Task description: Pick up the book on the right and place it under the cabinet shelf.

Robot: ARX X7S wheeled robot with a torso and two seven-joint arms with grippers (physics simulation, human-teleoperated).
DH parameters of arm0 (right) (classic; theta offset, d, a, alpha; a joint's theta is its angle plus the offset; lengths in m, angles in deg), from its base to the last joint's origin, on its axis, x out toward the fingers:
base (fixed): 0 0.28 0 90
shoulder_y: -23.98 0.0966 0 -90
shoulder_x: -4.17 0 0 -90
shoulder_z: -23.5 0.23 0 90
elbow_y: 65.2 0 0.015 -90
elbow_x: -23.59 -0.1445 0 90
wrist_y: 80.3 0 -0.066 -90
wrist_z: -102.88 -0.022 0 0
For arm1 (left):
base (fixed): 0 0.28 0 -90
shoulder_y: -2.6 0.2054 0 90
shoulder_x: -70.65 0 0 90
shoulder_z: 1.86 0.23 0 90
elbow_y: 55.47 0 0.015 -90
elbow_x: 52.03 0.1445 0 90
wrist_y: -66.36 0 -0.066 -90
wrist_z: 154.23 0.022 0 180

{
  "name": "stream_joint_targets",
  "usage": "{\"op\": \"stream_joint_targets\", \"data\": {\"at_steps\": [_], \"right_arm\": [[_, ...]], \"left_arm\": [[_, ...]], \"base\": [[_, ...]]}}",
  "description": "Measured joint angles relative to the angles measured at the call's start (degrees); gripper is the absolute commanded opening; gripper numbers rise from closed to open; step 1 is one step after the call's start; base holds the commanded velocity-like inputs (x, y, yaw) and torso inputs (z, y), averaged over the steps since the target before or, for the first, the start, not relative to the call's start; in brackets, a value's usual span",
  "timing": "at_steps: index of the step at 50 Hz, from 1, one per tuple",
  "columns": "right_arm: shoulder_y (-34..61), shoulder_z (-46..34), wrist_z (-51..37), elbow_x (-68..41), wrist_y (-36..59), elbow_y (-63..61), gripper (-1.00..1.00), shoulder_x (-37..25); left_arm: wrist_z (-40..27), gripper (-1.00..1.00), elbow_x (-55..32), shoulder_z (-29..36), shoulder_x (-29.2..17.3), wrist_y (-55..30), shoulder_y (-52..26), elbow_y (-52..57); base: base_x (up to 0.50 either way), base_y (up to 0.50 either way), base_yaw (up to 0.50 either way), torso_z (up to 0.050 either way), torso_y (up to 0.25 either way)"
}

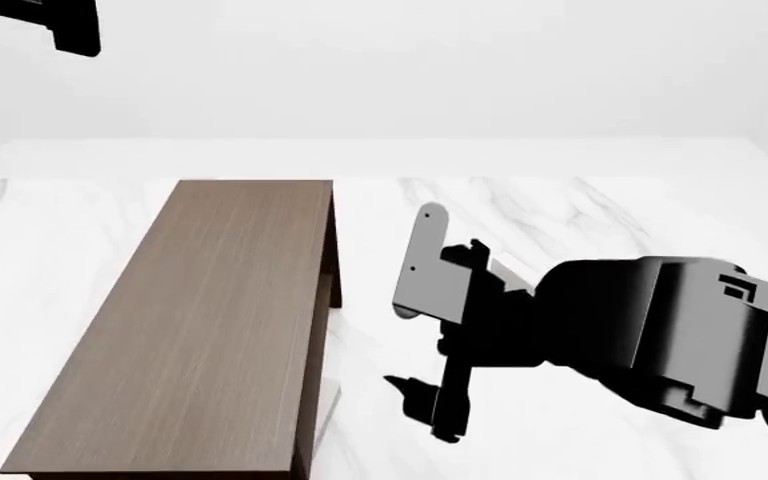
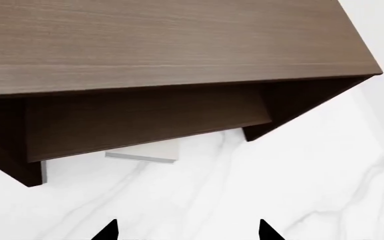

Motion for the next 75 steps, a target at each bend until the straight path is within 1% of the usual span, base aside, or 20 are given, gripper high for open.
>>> {"op": "stream_joint_targets", "data": {"at_steps": [14,27,39,47,58,67,75], "right_arm": [[1.7,0.9,-0.5,-1.1,1.5,-1.3,1.00,-1.3],[3.7,2.5,-2.2,-3.3,3.7,-4.0,1.00,-4.7],[4.7,5.0,-5.9,-7.1,5.7,-7.9,1.00,-9.7],[4.9,7.8,-10.7,-11.2,6.2,-10.4,1.00,-14.2],[5.3,12.2,-18.8,-17.7,6.2,-13.8,1.00,-21.8],[4.5,15.1,-25.6,-23.0,4.3,-16.4,1.00,-29.3],[3.7,17.5,-31.8,-27.4,0.6,-18.5,1.00,-37.4]], "left_arm": [[0.0,1.00,-0.5,-0.5,-0.6,-0.6,0.1,0.7],[0.5,1.00,-2.0,-2.5,-3.9,-2.9,1.8,5.0],[0.8,1.00,-4.9,-7.1,-8.4,-6.4,5.8,11.9],[0.9,1.00,-7.3,-11.8,-11.3,-8.1,11.2,17.8],[1.3,1.00,-10.5,-20.2,-15.2,-9.1,21.1,26.0],[2.1,1.00,-12.5,-28.9,-18.1,-10.1,28.5,31.1],[3.6,1.00,-14.0,-38.4,-20.1,-11.6,34.9,35.4]], "base": [[0.00,0.00,0.00,0.000,0.250],[0.00,0.00,0.00,0.000,0.000],[0.00,0.00,0.00,0.000,0.000],[0.00,0.00,0.00,0.000,0.000],[0.00,0.00,0.00,0.000,0.000],[0.00,0.00,0.00,0.000,0.000],[0.00,0.00,0.00,0.000,0.000]]}}
